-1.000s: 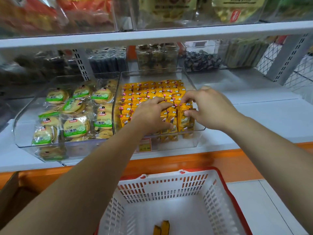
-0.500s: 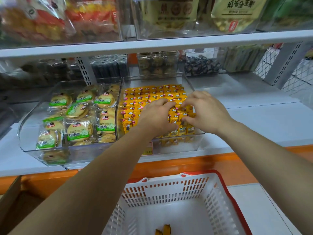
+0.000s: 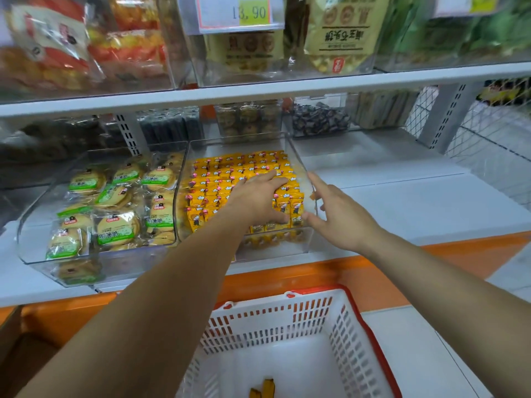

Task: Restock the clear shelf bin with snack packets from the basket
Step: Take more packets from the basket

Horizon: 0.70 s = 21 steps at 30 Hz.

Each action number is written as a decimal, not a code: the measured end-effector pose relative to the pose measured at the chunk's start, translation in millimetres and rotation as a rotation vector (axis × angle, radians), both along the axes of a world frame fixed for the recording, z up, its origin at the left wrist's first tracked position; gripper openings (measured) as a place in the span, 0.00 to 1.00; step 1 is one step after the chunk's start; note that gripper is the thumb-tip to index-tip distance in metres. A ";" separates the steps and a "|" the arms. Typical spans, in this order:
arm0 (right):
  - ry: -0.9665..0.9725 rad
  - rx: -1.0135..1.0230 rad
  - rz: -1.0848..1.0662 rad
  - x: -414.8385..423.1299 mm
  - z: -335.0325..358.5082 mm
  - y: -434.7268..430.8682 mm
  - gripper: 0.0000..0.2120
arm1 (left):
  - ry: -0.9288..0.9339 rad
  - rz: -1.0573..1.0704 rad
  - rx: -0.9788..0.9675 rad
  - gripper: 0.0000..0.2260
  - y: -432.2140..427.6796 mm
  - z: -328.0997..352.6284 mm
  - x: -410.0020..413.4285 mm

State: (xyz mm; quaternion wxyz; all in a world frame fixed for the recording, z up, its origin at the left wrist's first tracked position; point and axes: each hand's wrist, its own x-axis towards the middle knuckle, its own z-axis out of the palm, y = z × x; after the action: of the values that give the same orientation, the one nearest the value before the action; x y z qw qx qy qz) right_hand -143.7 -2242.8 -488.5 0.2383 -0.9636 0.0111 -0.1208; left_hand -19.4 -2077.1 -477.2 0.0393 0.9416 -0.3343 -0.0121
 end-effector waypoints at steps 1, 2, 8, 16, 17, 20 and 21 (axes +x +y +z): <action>-0.006 -0.005 -0.029 -3.8 3.9 0.4 0.36 | 0.011 0.006 -0.030 0.44 0.6 7.7 -6.1; -0.016 -0.003 -0.060 -8.3 8.4 1.3 0.35 | 0.026 0.019 -0.093 0.42 2.9 16.4 -14.9; -0.075 0.052 0.007 -46.0 25.5 14.4 0.14 | 0.069 -0.046 -0.411 0.11 57.5 36.2 -97.6; 0.392 0.053 0.208 -89.4 -60.5 53.6 0.08 | 0.423 0.040 -0.063 0.12 111.3 -80.9 -159.5; 0.461 0.076 0.200 -90.9 -81.2 57.9 0.08 | 0.461 0.076 -0.045 0.13 115.1 -103.2 -162.8; 0.666 0.145 0.163 -98.3 -150.6 67.1 0.08 | 0.588 0.202 0.015 0.16 128.3 -171.4 -175.6; 0.714 0.164 0.148 -102.5 -174.5 68.8 0.08 | 0.639 0.237 0.039 0.17 133.3 -193.3 -180.7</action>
State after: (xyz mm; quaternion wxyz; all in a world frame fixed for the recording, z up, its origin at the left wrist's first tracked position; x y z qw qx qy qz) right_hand -246.2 -2173.9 -663.1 0.3040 -0.9208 0.0335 0.2419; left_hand -200.1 -1943.8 -670.5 0.1254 0.9230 -0.1932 -0.3083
